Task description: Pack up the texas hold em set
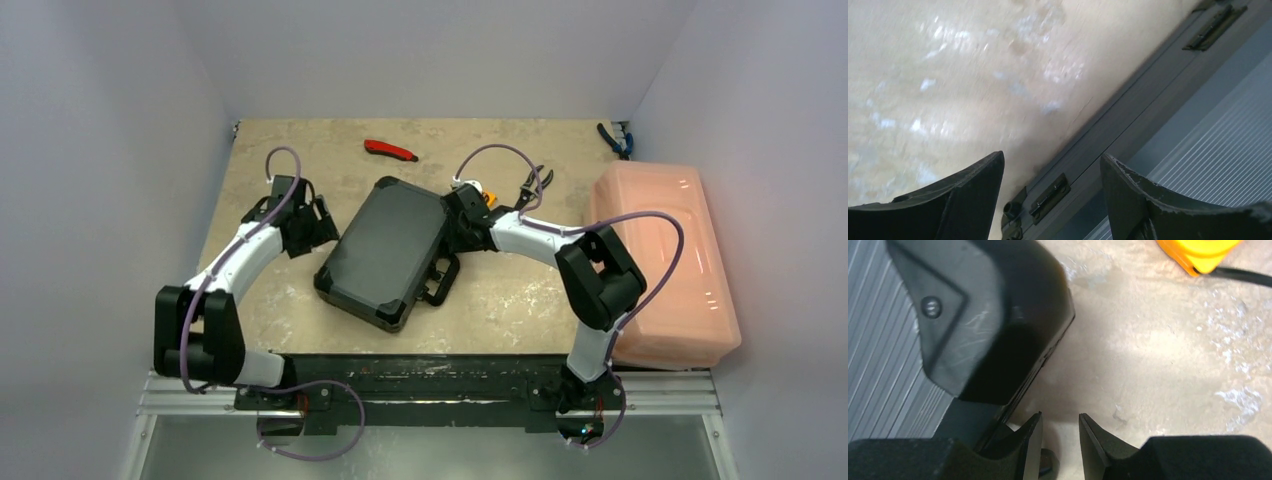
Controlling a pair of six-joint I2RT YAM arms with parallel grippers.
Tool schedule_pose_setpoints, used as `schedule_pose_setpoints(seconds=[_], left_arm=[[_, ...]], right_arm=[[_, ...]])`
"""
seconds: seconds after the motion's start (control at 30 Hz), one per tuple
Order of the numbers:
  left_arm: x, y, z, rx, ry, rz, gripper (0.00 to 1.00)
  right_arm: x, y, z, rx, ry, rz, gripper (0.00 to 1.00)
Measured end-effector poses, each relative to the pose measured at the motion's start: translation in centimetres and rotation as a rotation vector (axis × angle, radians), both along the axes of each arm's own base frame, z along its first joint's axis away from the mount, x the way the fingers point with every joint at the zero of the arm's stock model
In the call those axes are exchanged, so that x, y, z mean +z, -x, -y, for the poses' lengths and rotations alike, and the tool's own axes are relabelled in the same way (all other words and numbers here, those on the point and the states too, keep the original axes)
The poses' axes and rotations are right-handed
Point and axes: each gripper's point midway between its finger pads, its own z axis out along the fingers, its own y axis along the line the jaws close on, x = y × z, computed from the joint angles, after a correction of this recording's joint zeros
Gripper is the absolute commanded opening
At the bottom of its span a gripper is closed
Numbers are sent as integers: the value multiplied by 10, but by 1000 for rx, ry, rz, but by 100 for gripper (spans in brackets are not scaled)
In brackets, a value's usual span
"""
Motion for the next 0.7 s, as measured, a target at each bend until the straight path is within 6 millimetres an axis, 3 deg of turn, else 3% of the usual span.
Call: schedule_pose_setpoints(seconds=[0.3, 0.47, 0.57, 0.7], left_arm=[[20, 69, -13, 102, -39, 68, 79], [49, 77, -21, 103, -62, 160, 81], [72, 77, -16, 50, -51, 218, 80], [112, 72, 4, -85, 12, 315, 77]], right_arm=[[6, -14, -17, 31, -33, 30, 37], [16, -14, -16, 32, -35, 48, 41], [39, -14, -15, 28, -69, 92, 44], [80, -11, -9, 17, -132, 175, 51]])
